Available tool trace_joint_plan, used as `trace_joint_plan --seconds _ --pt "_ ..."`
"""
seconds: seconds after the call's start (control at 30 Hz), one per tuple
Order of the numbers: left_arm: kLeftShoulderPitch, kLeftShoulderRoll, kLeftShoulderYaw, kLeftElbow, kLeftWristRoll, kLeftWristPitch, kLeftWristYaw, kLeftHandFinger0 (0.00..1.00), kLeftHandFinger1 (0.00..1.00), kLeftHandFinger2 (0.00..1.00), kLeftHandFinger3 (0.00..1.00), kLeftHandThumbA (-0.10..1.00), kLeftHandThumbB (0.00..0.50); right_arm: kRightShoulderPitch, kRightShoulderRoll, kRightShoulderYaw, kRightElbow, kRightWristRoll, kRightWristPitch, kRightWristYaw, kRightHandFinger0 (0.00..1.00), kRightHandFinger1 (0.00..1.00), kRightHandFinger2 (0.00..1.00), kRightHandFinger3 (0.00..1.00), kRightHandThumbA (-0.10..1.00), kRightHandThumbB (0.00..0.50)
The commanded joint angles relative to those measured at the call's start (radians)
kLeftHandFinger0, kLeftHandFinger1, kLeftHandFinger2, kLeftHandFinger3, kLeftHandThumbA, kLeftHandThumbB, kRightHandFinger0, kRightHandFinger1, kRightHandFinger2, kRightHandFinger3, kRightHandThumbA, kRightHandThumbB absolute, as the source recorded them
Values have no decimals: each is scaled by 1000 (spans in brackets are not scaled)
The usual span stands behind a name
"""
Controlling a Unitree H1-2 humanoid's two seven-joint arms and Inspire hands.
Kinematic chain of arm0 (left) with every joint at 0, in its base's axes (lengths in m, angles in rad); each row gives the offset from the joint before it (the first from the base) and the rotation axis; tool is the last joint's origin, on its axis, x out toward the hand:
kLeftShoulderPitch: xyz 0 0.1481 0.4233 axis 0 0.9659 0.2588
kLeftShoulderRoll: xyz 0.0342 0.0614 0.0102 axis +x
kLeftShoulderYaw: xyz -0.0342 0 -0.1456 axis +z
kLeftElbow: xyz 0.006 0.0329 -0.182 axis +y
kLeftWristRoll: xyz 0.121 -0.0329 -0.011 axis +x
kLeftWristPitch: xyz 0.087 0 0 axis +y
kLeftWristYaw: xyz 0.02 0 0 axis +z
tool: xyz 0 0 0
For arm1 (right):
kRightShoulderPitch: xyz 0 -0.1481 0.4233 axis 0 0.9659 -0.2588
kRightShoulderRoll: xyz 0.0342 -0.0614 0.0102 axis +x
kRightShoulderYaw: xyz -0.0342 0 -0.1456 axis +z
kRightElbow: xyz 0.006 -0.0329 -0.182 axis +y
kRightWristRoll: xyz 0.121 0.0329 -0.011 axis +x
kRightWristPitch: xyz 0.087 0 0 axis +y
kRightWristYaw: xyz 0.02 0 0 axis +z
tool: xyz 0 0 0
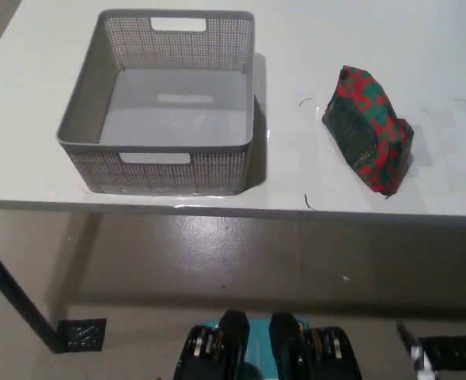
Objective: Use the right hand to pick up a bag of coffee beans on the right hand side and place it into a container on the left hand side
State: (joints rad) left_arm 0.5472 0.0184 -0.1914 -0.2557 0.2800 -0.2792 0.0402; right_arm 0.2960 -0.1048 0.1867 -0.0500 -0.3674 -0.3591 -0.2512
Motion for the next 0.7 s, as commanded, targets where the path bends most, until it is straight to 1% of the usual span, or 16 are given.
trace_joint_plan --seconds 0.0,0.07,0.17,0.23,0.27,0.43,0.53,0.67 --pt "-79 -37 -5 -12 24 -35 22 1000 1000 1000 1000 1000 270 -85 -7 -25 -8 -71 -34 -10 1000 1000 1000 1000 1000 500" --pt "-110 -34 3 4 18 -26 24 1000 1000 1000 1000 1000 281 -128 -12 -32 -9 -74 -8 5 1000 1000 1000 1000 1000 500" --pt "-144 -30 15 26 25 -14 39 1000 1000 1000 1000 1000 276 -200 -17 -45 -19 -58 36 33 1000 1000 1000 1000 1000 500" --pt "-149 -30 20 30 29 -5 47 1000 1000 1000 1000 1000 280 -251 -21 -59 -37 -102 72 31 1000 1000 1000 1000 1000 500" --pt "-154 -31 22 34 23 1 48 1000 1000 1000 1000 1000 281 -279 -24 -63 -31 -100 84 39 1000 1000 1000 1000 1000 500" --pt "-178 -18 26 51 19 15 41 1000 1000 1000 1000 1000 319 -400 -37 -86 -9 -125 169 66 1000 1000 1000 1000 1000 500" --pt "-206 -7 35 51 14 41 30 1000 1000 1000 1000 1000 348 -509 -63 -91 8 -140 257 115 1000 1000 1000 1000 1000 500" --pt "-215 -2 39 31 13 71 20 1000 1000 1000 1000 1000 358 -624 -71 -88 63 -170 310 117 1000 1000 1000 1000 1000 500"
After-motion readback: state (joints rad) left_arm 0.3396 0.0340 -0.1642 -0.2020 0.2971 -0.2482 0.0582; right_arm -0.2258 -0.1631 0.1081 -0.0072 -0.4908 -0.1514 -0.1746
